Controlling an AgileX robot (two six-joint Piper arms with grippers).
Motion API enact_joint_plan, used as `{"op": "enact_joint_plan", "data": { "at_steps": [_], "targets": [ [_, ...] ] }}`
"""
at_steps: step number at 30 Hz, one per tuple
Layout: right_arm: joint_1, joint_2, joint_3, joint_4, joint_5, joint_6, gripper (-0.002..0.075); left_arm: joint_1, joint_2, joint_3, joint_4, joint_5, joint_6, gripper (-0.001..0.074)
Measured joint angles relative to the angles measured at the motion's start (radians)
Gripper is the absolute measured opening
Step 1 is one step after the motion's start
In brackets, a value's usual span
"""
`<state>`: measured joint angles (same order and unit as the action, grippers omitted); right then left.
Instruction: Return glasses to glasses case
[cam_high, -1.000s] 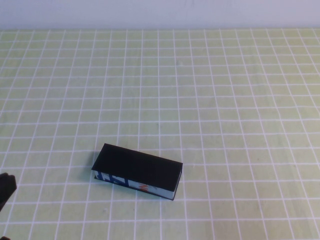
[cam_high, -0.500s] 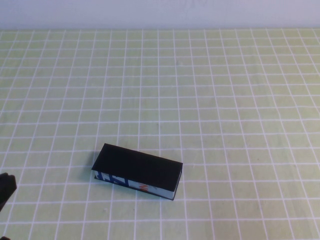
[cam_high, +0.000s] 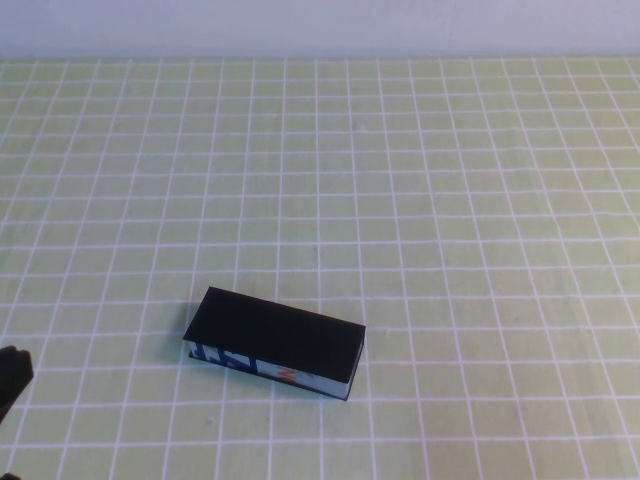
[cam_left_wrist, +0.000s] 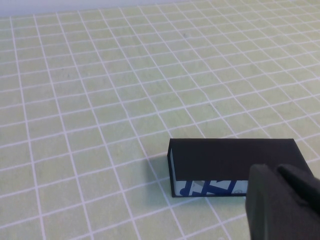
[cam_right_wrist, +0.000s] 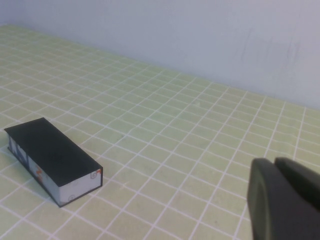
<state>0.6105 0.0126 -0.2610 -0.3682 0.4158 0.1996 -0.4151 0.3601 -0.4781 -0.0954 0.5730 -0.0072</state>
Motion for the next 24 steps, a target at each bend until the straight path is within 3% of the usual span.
{"op": "enact_joint_plan", "data": {
  "at_steps": [13,18,24],
  "targets": [
    [0.000,0.000,0.000,0.000,0.000,0.000,-0.0018,0.000,0.000,0.009,0.000,-0.018,0.000,-0.0003],
    [0.000,0.000,0.000,0.000,0.000,0.000,-0.0018,0.023,0.000,0.108,0.078,-0.215,0.007,-0.0003],
    [0.000,0.000,0.000,0.000,0.000,0.000,-0.0018,0.149,0.002,0.263,0.080,-0.488,0.007,-0.0003]
  ]
}}
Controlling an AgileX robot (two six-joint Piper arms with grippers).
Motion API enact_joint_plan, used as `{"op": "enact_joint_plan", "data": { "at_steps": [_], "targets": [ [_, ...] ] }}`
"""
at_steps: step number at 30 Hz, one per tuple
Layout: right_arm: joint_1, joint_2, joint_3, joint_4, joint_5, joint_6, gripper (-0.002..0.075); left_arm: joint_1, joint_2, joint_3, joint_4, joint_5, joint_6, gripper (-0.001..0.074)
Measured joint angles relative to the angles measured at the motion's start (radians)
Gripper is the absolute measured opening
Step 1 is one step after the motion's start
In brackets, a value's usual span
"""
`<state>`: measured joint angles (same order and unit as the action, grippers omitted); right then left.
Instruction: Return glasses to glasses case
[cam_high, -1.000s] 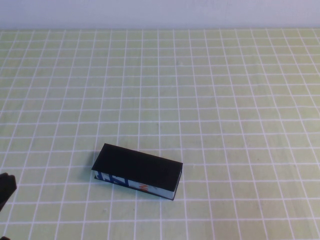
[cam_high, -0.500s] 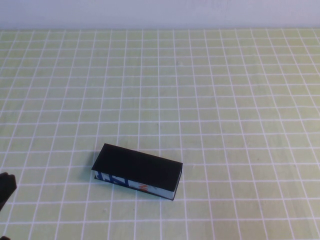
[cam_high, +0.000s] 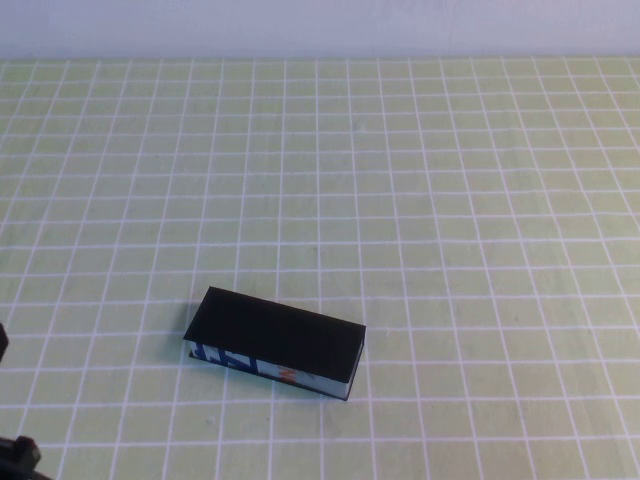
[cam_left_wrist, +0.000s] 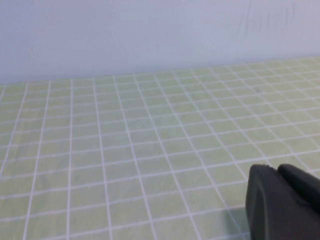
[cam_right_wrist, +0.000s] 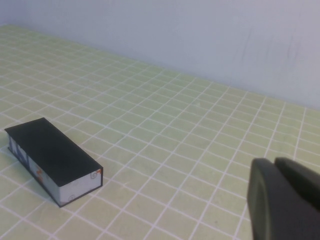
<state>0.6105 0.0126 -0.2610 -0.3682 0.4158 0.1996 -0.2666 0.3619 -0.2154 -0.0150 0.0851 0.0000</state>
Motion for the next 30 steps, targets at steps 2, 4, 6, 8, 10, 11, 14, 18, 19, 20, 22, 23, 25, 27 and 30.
{"op": "enact_joint_plan", "data": {
  "at_steps": [2,4,6,8,10,11,14,18,19,20,22,23,25,27,30],
  "targets": [
    [0.000,0.000,0.000,0.000,0.000,0.000,-0.0018,0.025,-0.014,0.052,0.000,-0.021,0.000,-0.0003],
    [0.000,0.000,0.000,0.000,0.000,0.000,-0.0018,0.034,-0.047,0.101,0.000,-0.025,0.000,-0.0003],
    [0.000,0.000,0.000,0.000,0.000,0.000,-0.0018,0.038,-0.097,0.152,0.000,-0.025,0.000,-0.0003],
    [0.000,0.000,0.000,0.000,0.000,0.000,-0.0018,0.038,-0.146,0.191,0.000,-0.018,0.000,-0.0003],
    [0.000,0.000,0.000,0.000,0.000,0.000,-0.0018,0.038,-0.183,0.220,0.000,0.007,-0.007,-0.0003],
    [0.000,0.000,0.000,0.000,0.000,0.000,-0.0018,0.038,-0.202,0.231,0.000,0.023,-0.016,-0.0003],
    [0.000,0.000,0.000,0.000,0.000,0.000,-0.0018,0.038,-0.257,0.241,0.002,0.066,-0.024,-0.0003],
    [0.000,0.000,0.000,0.000,0.000,0.000,-0.0018,0.038,-0.331,0.241,0.006,0.158,-0.026,-0.0003],
    [0.000,0.000,0.000,0.000,0.000,0.000,-0.0018,0.038,-0.345,0.241,0.008,0.189,-0.026,-0.0003],
    [0.000,0.000,0.000,0.000,0.000,0.000,-0.0018,0.038,-0.355,0.241,0.015,0.220,-0.028,-0.0003],
    [0.000,0.000,0.000,0.000,0.000,0.000,-0.0018,0.038,-0.367,0.241,0.023,0.253,-0.030,-0.0003],
    [0.000,0.000,0.000,0.000,0.000,0.000,-0.0018,0.038,-0.369,0.241,0.028,0.258,-0.030,-0.0003],
    [0.000,0.000,0.000,0.000,0.000,0.000,-0.0018,0.038,-0.369,0.241,0.037,0.264,-0.030,-0.0003],
    [0.000,0.000,0.000,0.000,0.000,0.000,-0.0018,0.038,-0.371,0.239,0.049,0.269,-0.022,-0.0003],
    [0.000,0.000,0.000,0.000,0.000,0.000,-0.0018,0.038,-0.371,0.239,0.054,0.271,0.000,-0.0003]
  ]
}}
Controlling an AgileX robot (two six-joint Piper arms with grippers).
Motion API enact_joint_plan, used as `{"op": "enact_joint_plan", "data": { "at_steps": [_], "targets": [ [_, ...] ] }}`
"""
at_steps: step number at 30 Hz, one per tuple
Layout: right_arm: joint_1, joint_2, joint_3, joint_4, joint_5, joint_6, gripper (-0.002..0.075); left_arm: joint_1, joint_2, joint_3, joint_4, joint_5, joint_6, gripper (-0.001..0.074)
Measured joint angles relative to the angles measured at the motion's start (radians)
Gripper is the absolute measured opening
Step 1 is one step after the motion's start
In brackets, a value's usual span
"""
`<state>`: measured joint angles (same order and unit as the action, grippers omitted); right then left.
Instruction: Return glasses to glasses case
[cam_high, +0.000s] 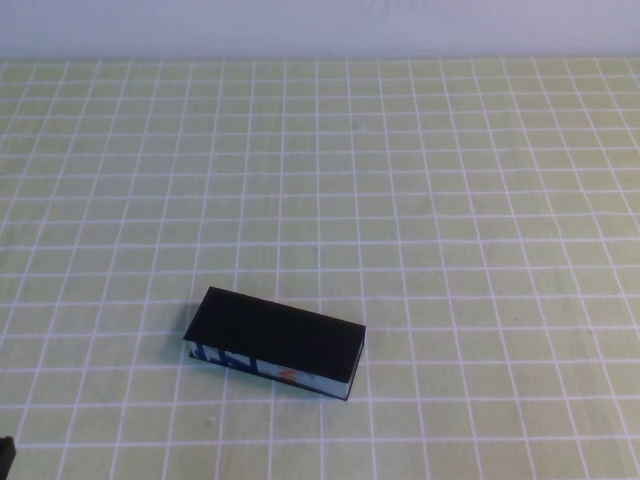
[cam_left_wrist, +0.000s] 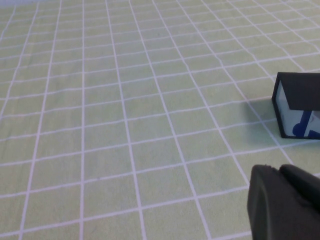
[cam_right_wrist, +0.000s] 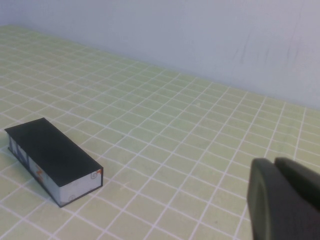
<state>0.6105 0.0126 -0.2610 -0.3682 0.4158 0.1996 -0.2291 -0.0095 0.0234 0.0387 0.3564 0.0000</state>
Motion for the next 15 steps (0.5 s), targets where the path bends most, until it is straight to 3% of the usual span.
{"op": "enact_joint_plan", "data": {
  "at_steps": [15],
  "targets": [
    [0.000,0.000,0.000,0.000,0.000,0.000,-0.0018,0.000,-0.002,0.000,-0.011,0.001,0.000,-0.0003]
  ]
}}
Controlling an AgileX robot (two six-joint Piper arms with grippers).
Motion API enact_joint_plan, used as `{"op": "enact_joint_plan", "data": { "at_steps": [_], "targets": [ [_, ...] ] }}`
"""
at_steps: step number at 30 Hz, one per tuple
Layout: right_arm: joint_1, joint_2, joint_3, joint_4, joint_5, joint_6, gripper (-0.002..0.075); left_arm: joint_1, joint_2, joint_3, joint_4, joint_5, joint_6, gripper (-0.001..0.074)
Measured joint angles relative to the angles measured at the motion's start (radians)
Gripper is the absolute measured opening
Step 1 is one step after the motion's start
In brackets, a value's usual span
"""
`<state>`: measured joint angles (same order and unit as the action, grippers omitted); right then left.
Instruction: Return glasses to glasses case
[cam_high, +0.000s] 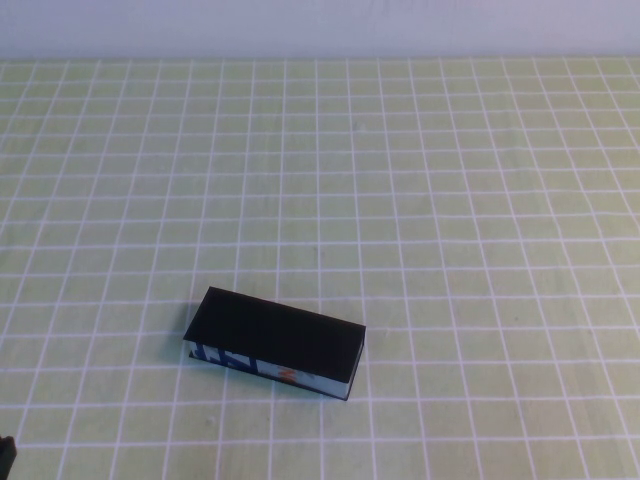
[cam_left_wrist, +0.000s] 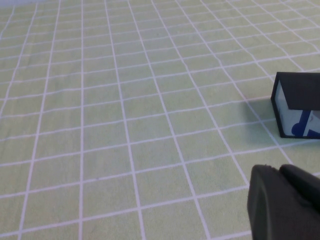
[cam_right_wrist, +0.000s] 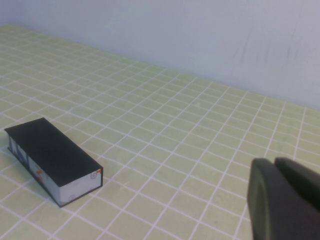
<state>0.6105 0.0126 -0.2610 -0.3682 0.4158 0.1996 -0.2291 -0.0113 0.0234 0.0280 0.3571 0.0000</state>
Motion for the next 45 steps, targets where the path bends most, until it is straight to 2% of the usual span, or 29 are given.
{"op": "enact_joint_plan", "data": {
  "at_steps": [13,16,21,24,27,30,35,45],
  "targets": [
    [-0.022,-0.003,0.000,0.002,0.000,0.000,-0.0018,0.000,0.000,0.000,0.000,0.000,0.000,-0.0003],
    [-0.117,-0.007,0.000,0.023,0.000,0.000,-0.0018,0.000,0.000,0.000,-0.001,0.000,0.000,-0.0003],
    [-0.357,-0.010,0.000,0.034,0.000,0.000,-0.0018,0.000,0.000,0.000,-0.002,0.000,0.000,-0.0003],
    [-0.469,-0.012,0.000,0.036,0.000,0.000,-0.0018,0.000,0.000,0.000,-0.002,0.000,0.000,-0.0003],
    [-0.553,-0.015,0.000,0.055,0.000,0.000,-0.0018,0.000,0.000,0.000,-0.002,0.002,0.000,-0.0003],
    [-0.620,-0.015,0.000,0.144,0.015,0.000,-0.0018,0.000,0.000,0.000,-0.002,0.002,0.000,-0.0003],
    [-0.686,-0.015,0.011,0.248,0.038,0.000,-0.0018,0.000,0.000,0.000,-0.002,0.002,0.000,-0.0003],
    [-0.692,-0.019,0.259,0.260,-0.085,0.000,-0.0018,0.000,0.000,0.000,-0.002,0.002,0.000,-0.0003]
  ]
}}
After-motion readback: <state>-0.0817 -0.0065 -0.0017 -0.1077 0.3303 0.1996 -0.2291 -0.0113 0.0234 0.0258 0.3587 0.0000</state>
